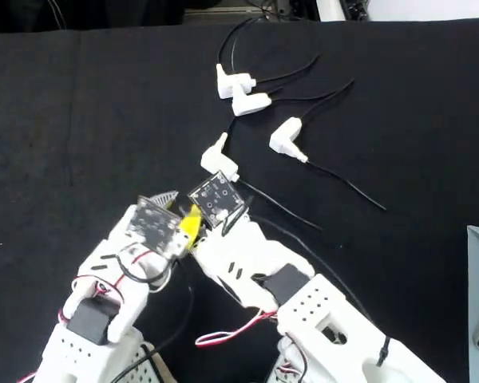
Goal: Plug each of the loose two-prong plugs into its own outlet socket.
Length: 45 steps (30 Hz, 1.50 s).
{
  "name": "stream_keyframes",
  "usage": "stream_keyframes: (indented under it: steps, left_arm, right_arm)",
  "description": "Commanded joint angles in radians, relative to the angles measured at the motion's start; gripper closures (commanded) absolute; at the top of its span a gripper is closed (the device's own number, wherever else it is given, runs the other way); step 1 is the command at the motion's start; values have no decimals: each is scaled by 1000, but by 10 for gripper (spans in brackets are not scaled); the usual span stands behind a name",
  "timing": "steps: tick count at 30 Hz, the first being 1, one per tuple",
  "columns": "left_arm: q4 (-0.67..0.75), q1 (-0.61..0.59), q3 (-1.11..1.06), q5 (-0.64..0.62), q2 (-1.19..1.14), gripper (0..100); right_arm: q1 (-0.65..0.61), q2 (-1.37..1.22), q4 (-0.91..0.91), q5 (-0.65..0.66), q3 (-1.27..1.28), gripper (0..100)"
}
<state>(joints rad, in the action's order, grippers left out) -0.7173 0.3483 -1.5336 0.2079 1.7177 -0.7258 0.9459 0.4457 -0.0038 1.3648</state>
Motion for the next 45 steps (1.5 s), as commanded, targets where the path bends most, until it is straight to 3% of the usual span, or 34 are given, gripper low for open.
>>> stream_keyframes:
  steps: [1,5,10,18,28,34,45]
  left_arm:
    - [-77,53,97,34,8,852]
    - [-78,-4,102,29,8,852]
    - [-78,-217,99,-77,8,852]
    - [-83,-450,97,-167,8,852]
    - [-81,-472,97,-173,8,852]
    - [-83,-472,99,-173,8,852]
    - [-83,-472,97,-167,8,852]
  right_arm:
    - [29,24,2,8,-10,986]
    - [54,25,3,2,-10,986]
    - [112,24,-2,2,-10,987]
    - [127,22,-196,0,88,987]
    - [127,7,-203,-101,70,987]
    - [157,-191,-203,-147,-30,987]
    - [176,-312,-235,-153,-79,987]
